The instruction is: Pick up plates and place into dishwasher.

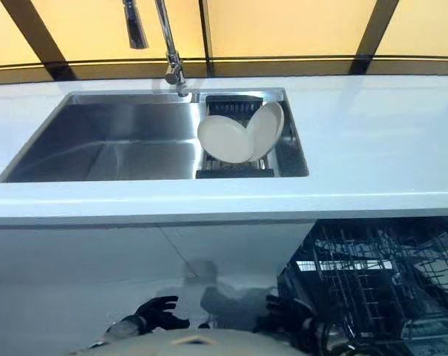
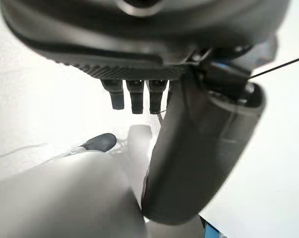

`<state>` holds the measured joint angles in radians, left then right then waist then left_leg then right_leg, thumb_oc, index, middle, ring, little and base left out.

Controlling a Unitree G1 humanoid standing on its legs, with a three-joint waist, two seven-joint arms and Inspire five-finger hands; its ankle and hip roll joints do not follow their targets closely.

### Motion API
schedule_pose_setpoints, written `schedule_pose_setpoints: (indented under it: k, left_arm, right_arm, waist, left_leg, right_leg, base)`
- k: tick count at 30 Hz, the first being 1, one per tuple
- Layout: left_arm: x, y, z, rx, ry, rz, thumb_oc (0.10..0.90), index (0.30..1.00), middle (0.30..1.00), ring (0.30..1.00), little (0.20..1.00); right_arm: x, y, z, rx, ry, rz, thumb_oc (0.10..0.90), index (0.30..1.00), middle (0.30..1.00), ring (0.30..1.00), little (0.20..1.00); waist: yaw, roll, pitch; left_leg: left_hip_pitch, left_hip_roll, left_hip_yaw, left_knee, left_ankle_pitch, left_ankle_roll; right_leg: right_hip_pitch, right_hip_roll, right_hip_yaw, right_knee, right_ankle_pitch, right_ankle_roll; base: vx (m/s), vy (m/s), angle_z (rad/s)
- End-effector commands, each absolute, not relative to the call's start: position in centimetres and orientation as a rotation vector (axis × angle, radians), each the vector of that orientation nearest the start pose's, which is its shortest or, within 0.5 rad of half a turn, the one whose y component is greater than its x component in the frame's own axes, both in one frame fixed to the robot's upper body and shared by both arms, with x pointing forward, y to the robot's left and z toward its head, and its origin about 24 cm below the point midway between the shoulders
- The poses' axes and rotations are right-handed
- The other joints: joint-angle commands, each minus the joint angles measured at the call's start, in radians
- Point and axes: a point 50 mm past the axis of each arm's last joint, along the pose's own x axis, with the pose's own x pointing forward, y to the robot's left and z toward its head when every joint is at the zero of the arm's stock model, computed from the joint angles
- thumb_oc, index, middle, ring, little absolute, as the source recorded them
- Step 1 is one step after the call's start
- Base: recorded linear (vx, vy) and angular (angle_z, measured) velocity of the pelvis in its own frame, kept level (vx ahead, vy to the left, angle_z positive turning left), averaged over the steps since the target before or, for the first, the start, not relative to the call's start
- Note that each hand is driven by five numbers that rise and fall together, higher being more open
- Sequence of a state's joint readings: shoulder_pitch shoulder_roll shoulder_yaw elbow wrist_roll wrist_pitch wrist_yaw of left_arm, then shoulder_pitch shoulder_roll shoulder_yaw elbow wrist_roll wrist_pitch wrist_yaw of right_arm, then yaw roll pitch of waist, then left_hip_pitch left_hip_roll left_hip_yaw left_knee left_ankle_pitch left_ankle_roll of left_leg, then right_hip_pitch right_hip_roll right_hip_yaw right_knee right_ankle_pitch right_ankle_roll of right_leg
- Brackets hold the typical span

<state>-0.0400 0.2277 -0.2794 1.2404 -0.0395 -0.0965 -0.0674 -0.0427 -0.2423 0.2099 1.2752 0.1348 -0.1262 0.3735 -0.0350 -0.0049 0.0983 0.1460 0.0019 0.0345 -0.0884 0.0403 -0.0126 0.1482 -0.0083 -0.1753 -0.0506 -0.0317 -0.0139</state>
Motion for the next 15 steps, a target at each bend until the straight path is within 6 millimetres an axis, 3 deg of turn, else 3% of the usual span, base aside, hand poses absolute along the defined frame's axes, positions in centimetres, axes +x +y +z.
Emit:
schedule_pose_setpoints:
  k: [1,15]
  left_arm:
    - [11.39,20.23,-15.99,0.317,1.098,-0.2,0.8,0.9,0.9,0.9,0.9]
    - [11.26,20.04,-16.01,0.299,1.092,-0.208,0.8,0.9,0.9,0.9,0.9]
  right_arm:
    - [10.72,-20.71,-15.74,-0.061,1.123,0.343,0.8,0.9,0.9,0.9,0.9]
    - [10.51,-20.76,-15.8,-0.072,1.132,0.35,0.8,0.9,0.9,0.9,0.9]
  waist:
    - [-0.002,0.014,0.01]
    - [-0.005,0.024,0.007]
  left_leg:
    - [-0.016,-0.062,0.034,0.031,-0.12,0.044]
    - [-0.014,-0.064,0.03,0.029,-0.12,0.046]
  right_leg:
    - [-0.051,0.026,0.046,0.052,-0.053,0.058]
    - [-0.052,0.025,0.046,0.054,-0.055,0.057]
  base:
    - [-0.21,-0.05,0.81]
    - [0.0,0.0,0.0]
